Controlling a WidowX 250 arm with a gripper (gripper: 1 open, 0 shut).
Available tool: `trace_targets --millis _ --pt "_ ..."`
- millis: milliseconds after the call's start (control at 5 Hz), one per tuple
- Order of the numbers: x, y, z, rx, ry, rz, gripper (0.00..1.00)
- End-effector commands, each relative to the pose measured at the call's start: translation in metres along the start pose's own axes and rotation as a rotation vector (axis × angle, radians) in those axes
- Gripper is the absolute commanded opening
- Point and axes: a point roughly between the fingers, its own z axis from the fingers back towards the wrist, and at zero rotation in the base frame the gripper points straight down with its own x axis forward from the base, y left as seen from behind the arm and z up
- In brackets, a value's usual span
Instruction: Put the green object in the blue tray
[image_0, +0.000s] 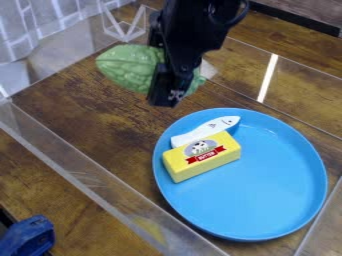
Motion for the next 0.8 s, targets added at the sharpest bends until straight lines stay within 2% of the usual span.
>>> trace_targets --millis 0,400,600 --pt "0.008 -0.005 0.019 0.06 -0.08 0.003 0.0" --pt "0.031 -0.023 0.015 0.05 -0.079 0.085 0.0" --pt "0.047 -0.025 0.011 0.038 -0.09 0.095 0.0"
